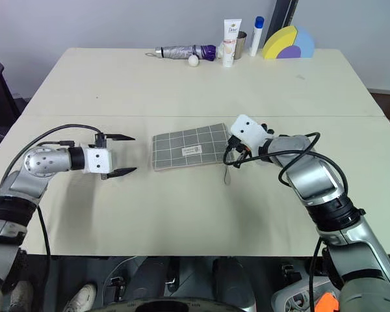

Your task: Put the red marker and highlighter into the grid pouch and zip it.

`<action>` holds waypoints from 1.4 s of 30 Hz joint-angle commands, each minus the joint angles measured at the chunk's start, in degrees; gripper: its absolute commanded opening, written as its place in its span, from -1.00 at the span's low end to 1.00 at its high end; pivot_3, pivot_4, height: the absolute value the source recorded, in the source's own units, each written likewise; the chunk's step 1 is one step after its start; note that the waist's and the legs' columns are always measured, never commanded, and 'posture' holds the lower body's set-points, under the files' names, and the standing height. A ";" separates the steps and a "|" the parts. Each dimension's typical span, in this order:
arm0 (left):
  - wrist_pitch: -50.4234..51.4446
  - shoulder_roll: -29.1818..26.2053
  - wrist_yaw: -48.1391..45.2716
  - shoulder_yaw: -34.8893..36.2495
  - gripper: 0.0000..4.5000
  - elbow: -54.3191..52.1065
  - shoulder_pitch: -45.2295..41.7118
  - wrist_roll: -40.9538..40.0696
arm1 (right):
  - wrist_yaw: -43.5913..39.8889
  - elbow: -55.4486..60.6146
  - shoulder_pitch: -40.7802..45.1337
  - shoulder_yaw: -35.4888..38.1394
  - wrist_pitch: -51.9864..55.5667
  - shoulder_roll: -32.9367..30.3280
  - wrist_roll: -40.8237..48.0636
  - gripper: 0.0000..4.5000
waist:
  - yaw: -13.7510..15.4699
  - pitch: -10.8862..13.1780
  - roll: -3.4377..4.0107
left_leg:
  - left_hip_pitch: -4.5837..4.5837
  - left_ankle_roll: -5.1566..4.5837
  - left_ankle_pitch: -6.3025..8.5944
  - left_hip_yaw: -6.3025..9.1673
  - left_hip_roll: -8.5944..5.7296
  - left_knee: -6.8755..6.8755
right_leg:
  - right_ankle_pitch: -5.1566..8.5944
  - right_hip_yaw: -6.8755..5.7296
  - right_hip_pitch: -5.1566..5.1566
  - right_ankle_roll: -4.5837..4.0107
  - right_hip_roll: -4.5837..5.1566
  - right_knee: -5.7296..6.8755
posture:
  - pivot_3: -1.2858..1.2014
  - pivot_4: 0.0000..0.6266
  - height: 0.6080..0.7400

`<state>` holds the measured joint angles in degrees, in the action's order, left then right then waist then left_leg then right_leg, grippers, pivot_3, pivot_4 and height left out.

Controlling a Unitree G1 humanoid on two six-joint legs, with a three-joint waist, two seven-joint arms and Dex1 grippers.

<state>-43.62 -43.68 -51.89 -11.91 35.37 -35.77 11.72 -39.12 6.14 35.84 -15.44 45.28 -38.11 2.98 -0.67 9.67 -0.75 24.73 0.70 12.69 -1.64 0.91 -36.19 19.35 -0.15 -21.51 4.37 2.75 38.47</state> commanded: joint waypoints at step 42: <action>10.18 6.94 -6.84 0.62 -0.98 -3.22 1.43 -23.39 | 4.56 -14.76 3.77 4.42 -12.48 9.74 -8.44 -1.00 | -0.19 0.00 0.01 | -0.21 0.02 -0.02 -0.13 0.03 -0.18 | 0.00 0.07 -0.02 0.02 -0.05 0.57 | 0.03 -0.52 1.00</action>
<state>-41.55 -36.03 -58.68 -14.23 37.81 -35.27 -6.43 -36.10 -13.13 39.12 -14.92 32.37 -26.28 -4.80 -0.86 9.67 -0.74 24.54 0.72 12.67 -1.76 0.94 -36.39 19.35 -0.07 -21.56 4.39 2.72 39.04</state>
